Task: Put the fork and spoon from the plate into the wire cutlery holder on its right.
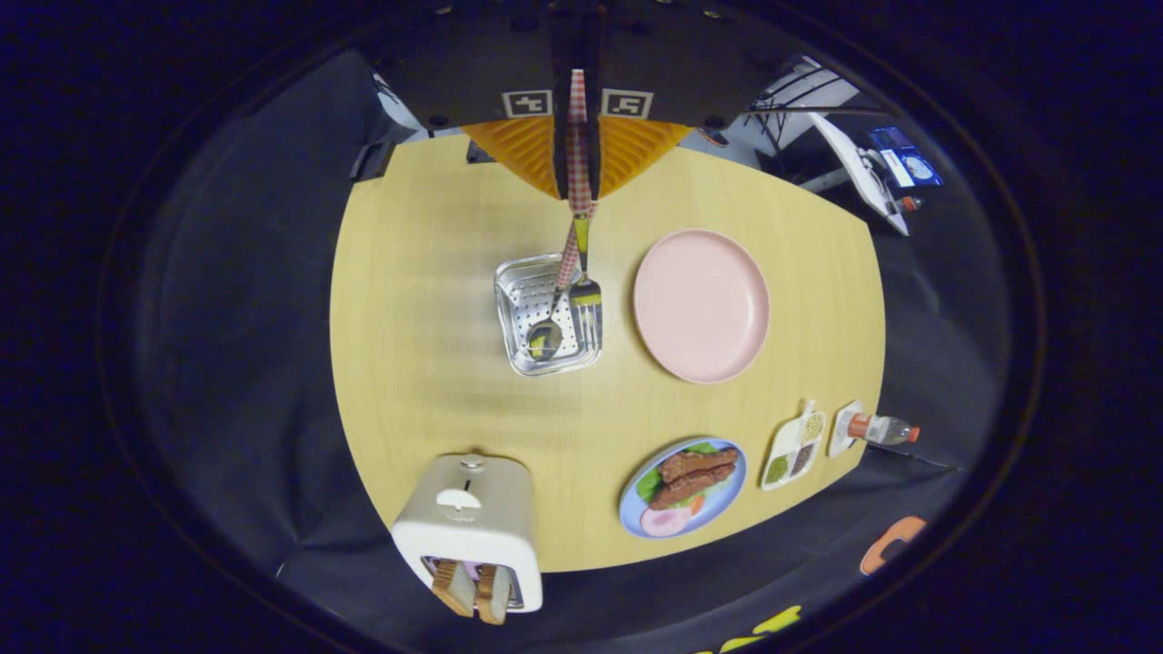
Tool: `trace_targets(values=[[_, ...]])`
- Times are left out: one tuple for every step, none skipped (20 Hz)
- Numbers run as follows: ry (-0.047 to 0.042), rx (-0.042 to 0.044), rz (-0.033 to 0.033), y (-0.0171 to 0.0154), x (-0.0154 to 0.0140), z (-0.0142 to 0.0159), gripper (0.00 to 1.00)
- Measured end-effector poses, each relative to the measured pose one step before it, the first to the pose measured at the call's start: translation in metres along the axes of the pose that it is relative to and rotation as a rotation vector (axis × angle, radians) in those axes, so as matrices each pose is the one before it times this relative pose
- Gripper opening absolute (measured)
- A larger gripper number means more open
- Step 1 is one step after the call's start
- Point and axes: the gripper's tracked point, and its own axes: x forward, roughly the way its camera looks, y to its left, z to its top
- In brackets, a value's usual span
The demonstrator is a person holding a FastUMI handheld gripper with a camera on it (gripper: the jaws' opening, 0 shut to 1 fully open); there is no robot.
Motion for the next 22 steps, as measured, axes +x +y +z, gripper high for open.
trace_targets(values=[[0.02113, -0.00764, -0.01024, -0.00533, 0.00285, 0.00226, 0.05], [0.01902, 0.00339, -0.00626, -0.00324, 0.00360, 0.00417, 0.05], [0.02304, 0.00832, -0.00100, -0.00177, 0.00378, 0.00233, 0.05], [0.02481, 0.01229, 0.00452, 0.00032, 0.00543, 0.00252, 0.05], [0.03120, 0.00079, 0.00394, 0.00042, 0.00519, 0.00144, 0.05], [0.01880, 0.00375, 0.00330, -0.00036, 0.00324, 0.00286, 0.05], [0.01451, 0.00423, -0.00448, 0.00000, 0.00309, 0.00365, 0.05], [0.01031, 0.00385, -0.00172, 0.00051, 0.00345, 0.00571, 0.05], [0.01330, 0.00080, 0.00019, 0.00005, 0.00192, 0.00261, 0.05], [0.01693, 0.00473, -0.00156, 0.00135, 0.00262, 0.00176, 0.05], [0.02532, 0.00365, 0.00003, 0.00145, 0.00226, 0.00015, 0.05], [0.01187, 0.00955, 0.00384, 0.00269, 0.00249, 0.00244, 0.05], [0.01340, 0.00492, -0.00457, 0.00122, 0.00277, 0.00295, 0.05], [0.01894, -0.00225, -0.00433, 0.00046, 0.00088, -0.00056, 0.05], [0.01160, 0.00656, -0.00154, 0.00128, -0.00009, 0.00181, 0.05], [-0.00223, 0.00939, 0.00122, 0.00236, 0.00112, 0.00417, 0.05], [-0.00624, 0.00334, 0.00458, 0.00253, 0.00115, 0.00454, 0.05], [-0.00566, 0.00314, 0.00818, 0.00241, -0.00093, 0.00341, 0.09], [-0.00319, 0.00633, 0.01018, 0.00252, 0.00074, 0.00024, 0.14], [-0.00831, 0.00585, 0.01316, 0.00312, -0.00045, 0.00035, 0.26], [-0.01696, 0.00648, 0.02090, 0.00418, -0.00243, 0.00195, 0.38], [-0.03388, 0.01123, 0.01695, 0.00360, -0.00127, 0.00424, 0.51]])
